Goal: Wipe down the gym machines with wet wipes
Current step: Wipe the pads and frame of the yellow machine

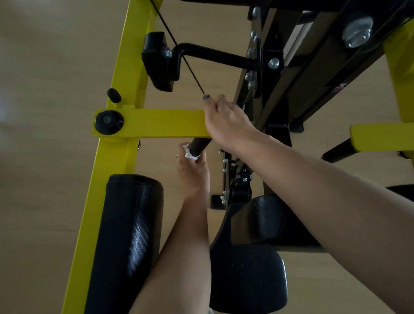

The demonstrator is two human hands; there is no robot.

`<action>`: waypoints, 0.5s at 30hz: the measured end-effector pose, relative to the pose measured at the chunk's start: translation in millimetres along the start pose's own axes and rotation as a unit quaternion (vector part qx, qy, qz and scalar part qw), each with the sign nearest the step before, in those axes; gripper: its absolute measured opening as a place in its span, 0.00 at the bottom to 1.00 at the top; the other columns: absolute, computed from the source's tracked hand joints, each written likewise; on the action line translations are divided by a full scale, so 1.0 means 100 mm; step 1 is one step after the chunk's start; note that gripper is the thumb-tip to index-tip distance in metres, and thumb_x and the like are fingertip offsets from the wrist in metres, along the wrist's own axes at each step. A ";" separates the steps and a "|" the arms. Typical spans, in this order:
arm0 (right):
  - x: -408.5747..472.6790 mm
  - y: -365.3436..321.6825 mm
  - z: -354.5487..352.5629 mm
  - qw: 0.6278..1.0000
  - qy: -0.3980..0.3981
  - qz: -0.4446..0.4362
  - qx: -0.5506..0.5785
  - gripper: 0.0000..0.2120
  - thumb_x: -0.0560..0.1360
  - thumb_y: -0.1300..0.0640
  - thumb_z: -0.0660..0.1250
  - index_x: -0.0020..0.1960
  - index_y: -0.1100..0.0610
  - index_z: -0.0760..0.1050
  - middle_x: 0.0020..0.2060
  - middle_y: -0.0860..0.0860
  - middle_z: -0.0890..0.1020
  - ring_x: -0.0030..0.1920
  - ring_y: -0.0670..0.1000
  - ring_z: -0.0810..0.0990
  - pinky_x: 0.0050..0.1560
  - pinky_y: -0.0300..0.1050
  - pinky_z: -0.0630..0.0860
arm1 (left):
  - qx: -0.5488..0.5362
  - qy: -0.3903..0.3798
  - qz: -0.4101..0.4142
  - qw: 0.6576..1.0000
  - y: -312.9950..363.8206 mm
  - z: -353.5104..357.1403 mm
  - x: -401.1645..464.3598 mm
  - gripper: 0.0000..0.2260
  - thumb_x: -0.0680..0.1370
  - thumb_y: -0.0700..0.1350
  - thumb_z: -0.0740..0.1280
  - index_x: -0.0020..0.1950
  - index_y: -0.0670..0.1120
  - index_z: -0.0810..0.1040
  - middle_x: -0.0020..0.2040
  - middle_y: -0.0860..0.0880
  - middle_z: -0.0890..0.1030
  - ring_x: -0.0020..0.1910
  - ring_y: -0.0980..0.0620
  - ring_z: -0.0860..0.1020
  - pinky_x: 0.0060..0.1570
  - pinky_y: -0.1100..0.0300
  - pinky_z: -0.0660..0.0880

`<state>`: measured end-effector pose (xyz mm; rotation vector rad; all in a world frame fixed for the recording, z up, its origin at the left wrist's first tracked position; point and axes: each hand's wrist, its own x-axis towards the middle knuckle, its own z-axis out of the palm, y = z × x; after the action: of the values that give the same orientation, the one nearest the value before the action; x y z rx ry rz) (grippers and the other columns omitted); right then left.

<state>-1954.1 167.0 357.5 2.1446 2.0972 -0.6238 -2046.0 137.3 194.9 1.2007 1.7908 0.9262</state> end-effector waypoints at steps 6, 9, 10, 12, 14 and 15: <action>0.03 0.02 0.03 0.998 0.007 0.015 0.054 0.24 0.86 0.62 0.49 0.81 0.62 0.52 0.68 0.66 0.67 0.65 0.66 0.70 0.56 0.52 0.69 | 0.046 -0.035 -0.128 0.990 -0.01 -0.01 -0.13 0.13 0.83 0.49 0.65 0.57 0.40 0.79 0.42 0.50 0.82 0.37 0.58 0.80 0.30 0.71 0.70; 0.03 0.02 0.04 0.995 0.017 0.028 0.095 0.23 0.87 0.60 0.47 0.81 0.59 0.54 0.68 0.63 0.67 0.66 0.64 0.69 0.53 0.49 0.66 | 0.012 -0.056 -0.140 0.988 0.05 -0.03 -0.35 0.12 0.84 0.48 0.63 0.55 0.39 0.79 0.38 0.50 0.80 0.34 0.56 0.79 0.28 0.71 0.71; 0.02 0.02 0.04 0.994 0.017 0.030 0.102 0.23 0.87 0.59 0.47 0.81 0.59 0.54 0.68 0.62 0.67 0.65 0.64 0.69 0.52 0.49 0.66 | 0.002 -0.067 -0.128 0.990 0.10 -0.05 -0.42 0.11 0.84 0.46 0.63 0.54 0.39 0.79 0.39 0.48 0.81 0.34 0.55 0.80 0.31 0.68 0.74; 0.02 0.02 0.05 0.994 0.017 0.029 0.103 0.22 0.87 0.56 0.47 0.81 0.55 0.56 0.67 0.60 0.66 0.64 0.62 0.68 0.50 0.50 0.66 | -0.042 -0.075 -0.128 0.988 0.17 -0.11 -0.56 0.10 0.82 0.46 0.65 0.50 0.39 0.79 0.38 0.46 0.81 0.33 0.55 0.79 0.32 0.64 0.75; 0.03 0.03 0.04 0.991 0.036 0.053 0.120 0.21 0.87 0.49 0.46 0.78 0.51 0.61 0.66 0.58 0.66 0.58 0.57 0.69 0.44 0.46 0.66 | -0.085 -0.102 -0.161 0.978 0.19 -0.22 -0.66 0.09 0.81 0.47 0.67 0.47 0.41 0.77 0.35 0.48 0.79 0.30 0.57 0.77 0.31 0.61 0.73; 0.01 0.04 0.00 0.986 0.057 0.078 0.135 0.22 0.86 0.45 0.46 0.76 0.51 0.63 0.66 0.56 0.67 0.54 0.55 0.70 0.39 0.44 0.65 | -0.100 -0.125 -0.180 0.971 0.19 -0.28 -0.70 0.09 0.80 0.48 0.67 0.47 0.42 0.77 0.35 0.49 0.78 0.30 0.57 0.77 0.31 0.60 0.72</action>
<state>-1949.8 167.6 356.2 2.5150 1.9693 -0.8277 -2046.1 72.5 237.7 0.7909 1.5998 0.6901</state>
